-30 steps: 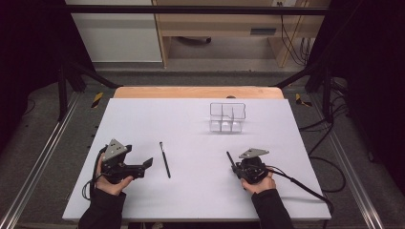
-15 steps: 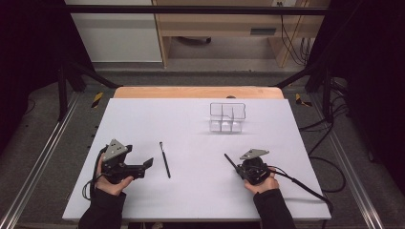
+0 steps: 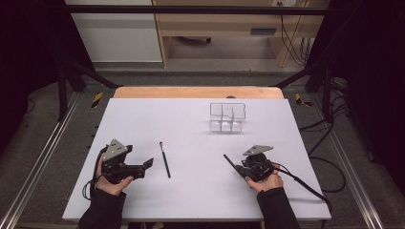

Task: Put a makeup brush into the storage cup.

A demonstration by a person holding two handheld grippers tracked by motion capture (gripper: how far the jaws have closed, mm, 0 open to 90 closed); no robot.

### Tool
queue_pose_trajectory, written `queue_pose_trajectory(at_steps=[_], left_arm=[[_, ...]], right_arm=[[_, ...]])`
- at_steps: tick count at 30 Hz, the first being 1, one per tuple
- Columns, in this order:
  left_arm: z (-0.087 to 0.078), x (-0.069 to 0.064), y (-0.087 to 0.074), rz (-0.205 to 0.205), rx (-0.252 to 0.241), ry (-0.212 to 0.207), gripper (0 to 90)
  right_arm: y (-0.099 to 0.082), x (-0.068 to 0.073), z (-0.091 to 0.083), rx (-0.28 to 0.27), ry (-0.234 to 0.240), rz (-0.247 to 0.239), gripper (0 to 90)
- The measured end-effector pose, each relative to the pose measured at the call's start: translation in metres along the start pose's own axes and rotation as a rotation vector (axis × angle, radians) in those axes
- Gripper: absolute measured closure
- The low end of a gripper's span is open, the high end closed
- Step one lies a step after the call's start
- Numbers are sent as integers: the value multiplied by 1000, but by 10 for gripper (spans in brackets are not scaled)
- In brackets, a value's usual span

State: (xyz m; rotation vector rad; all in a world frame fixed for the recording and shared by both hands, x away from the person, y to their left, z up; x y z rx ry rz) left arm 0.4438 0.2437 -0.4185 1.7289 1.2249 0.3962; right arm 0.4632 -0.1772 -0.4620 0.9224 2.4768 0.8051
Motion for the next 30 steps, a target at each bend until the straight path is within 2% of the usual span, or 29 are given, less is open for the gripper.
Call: queue_pose_trajectory(at_steps=[1,3,6,13,14,15,16,19,23,30], left_arm=[[0,0,0,0,2,1,58],[0,1,0,0,4,1,58],[0,1,0,-4,3,-2,58],[-1,2,0,-3,7,-4,57],[-1,2,0,-4,7,-4,57],[-1,2,0,-4,7,-4,57],[-1,2,0,-5,6,-5,57],[-1,2,0,-5,6,-5,57],[-1,2,0,-4,6,-6,57],[-1,2,0,-4,7,-6,57]], right_arm=[[2,-2,-2,20,4,3,622],[4,-3,-2,33,5,-1,607],[11,-5,-2,87,19,-7,561],[24,-5,0,173,57,-18,525],[28,-5,2,210,63,-23,520],[28,-5,2,210,63,-23,520],[30,-5,5,243,70,-25,521],[31,-4,9,281,76,-43,533],[31,-2,14,328,88,-42,569],[29,1,19,372,110,-56,665]])
Point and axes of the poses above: each handheld gripper's, and its own axes: z roughly forward along the jaws, y roughly out of its top, x roughly to its left, the point moved 1 cm from there along z, roughly forward along the jaws, and after that the axes turned 13 degrees about -z, right-handed, at the moved point
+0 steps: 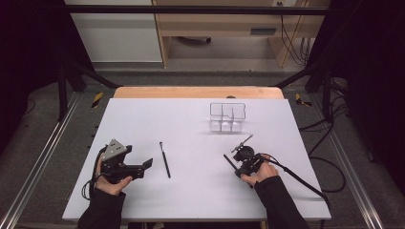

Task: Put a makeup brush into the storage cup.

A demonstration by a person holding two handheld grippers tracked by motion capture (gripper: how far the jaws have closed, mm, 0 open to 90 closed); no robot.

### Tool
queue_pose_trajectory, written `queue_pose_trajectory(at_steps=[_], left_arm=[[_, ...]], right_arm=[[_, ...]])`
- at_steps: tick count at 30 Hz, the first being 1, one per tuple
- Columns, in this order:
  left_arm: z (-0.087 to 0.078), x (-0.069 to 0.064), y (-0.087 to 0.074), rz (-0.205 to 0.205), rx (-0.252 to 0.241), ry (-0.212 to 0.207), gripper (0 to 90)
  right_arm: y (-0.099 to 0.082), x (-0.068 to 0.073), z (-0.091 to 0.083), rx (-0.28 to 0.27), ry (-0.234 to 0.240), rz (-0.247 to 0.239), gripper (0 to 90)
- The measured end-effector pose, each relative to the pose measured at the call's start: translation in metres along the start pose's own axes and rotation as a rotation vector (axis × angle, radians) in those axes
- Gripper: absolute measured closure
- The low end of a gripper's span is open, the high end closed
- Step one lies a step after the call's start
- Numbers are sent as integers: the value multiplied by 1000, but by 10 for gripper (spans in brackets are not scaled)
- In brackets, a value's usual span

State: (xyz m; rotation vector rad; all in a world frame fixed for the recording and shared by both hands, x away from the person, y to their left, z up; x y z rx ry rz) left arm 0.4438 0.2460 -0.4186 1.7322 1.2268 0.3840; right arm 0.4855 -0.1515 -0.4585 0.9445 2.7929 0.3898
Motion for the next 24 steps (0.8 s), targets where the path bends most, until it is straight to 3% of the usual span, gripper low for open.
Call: queue_pose_trajectory(at_steps=[11,15,18,23,24], left_arm=[[0,0,0,4,4,-1,57],[1,-1,0,5,8,-1,57],[1,-1,0,6,9,-2,57],[2,-1,0,6,12,-2,57],[2,-1,-1,7,13,-3,57]], right_arm=[[1,2,0,29,11,-15,768],[6,3,0,67,15,-13,803],[8,2,2,79,16,-51,832],[10,2,2,91,26,-48,842],[11,2,1,98,38,-22,843]])
Point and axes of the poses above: each handheld gripper's, and its own axes: z roughly forward along the jaws, y roughly out of its top, x roughly to its left, the point moved 1 cm from there along z, roughly forward along the jaws, and after that the axes turned 13 degrees about -z, right-handed, at the moved point
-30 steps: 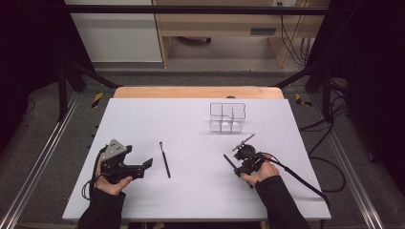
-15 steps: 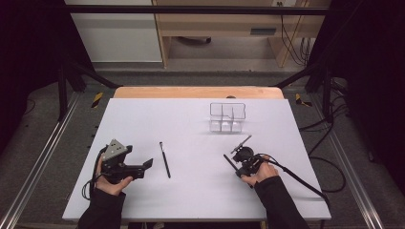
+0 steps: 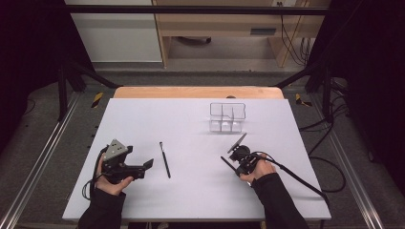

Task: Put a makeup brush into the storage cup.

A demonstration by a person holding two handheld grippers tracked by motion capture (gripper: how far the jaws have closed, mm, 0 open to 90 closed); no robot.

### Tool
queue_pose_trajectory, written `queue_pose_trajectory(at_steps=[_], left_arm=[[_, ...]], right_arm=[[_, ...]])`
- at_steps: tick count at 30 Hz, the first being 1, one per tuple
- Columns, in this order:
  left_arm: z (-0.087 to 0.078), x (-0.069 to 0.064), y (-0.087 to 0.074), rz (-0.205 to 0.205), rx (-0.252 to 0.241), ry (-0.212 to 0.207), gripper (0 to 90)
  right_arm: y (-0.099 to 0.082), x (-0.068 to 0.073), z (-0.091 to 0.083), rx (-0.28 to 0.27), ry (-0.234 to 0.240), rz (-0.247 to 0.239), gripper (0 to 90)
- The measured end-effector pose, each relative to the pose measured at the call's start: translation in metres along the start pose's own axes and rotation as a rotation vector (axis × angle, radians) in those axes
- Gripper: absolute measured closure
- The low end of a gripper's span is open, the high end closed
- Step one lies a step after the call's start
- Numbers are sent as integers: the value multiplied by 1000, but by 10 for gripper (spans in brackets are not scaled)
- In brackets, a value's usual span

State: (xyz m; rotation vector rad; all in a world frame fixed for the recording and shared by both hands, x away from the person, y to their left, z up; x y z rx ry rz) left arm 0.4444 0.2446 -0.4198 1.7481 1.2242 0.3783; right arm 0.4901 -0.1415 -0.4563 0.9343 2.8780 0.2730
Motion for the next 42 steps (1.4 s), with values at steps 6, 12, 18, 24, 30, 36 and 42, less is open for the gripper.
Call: queue_pose_trajectory(at_steps=[6,12,18,24,30,36,42], left_arm=[[1,0,0,6,5,-4,58],[1,-2,1,12,6,-10,58],[1,-6,3,33,12,-16,58],[-1,-11,7,61,12,-31,59],[-4,-16,11,94,12,-45,58],[-9,-25,16,135,14,-63,58],[-9,-31,19,177,23,-75,58]], right_arm=[[-1,-3,0,-10,-3,-38,844],[-2,-7,-21,-86,4,-11,844],[1,-7,-44,-161,0,-34,844],[10,-4,-65,-209,3,-86,843],[20,1,-78,-242,31,-153,844],[29,9,-85,-280,52,-207,843],[37,15,-91,-292,74,-250,843]])
Point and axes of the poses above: each handheld gripper's, and its own axes: z roughly forward along the jaws, y roughly out of its top, x roughly to its left, the point moved 1 cm from there along z, roughly forward along the jaws, and after that the axes turned 13 degrees about -z, right-handed, at the moved point
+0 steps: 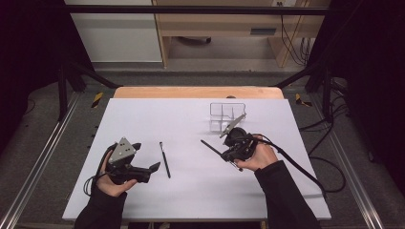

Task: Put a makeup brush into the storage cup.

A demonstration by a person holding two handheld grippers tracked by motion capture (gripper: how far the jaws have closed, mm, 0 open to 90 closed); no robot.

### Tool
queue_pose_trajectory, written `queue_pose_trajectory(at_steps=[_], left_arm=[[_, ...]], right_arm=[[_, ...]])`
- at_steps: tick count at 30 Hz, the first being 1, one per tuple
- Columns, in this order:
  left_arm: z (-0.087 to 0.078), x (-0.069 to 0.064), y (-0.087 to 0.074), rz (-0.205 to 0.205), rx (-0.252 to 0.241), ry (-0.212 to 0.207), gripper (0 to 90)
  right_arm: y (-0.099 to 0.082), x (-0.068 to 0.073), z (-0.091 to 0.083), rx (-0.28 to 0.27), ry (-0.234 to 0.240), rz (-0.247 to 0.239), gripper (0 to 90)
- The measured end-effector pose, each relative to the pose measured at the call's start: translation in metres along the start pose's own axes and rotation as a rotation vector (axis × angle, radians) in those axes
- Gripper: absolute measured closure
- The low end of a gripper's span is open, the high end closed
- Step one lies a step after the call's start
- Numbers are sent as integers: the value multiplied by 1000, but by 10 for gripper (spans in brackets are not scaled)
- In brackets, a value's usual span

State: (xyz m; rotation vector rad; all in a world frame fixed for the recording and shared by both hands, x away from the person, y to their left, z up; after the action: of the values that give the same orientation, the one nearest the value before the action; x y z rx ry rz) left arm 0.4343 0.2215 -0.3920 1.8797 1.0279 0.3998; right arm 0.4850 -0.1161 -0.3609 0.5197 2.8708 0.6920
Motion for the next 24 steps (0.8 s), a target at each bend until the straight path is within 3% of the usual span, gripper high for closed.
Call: queue_pose_trajectory(at_steps=[7,24], left_arm=[[3,-7,5,74,34,-9,58],[5,-29,19,264,91,-4,65]], right_arm=[[14,5,1,10,25,-58,844],[32,15,10,42,91,-120,843]])
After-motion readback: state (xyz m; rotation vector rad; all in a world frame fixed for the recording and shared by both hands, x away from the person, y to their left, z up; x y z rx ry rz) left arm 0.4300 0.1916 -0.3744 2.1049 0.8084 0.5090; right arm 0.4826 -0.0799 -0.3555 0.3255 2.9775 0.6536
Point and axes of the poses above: each handheld gripper's, and its own axes: z roughly forward along the jaws, y roughly out of its top, x roughly to its left, the point moved 1 cm from there along z, roughly forward along the jaws, and after that the axes turned 13 degrees about -z, right-handed, at the moved point
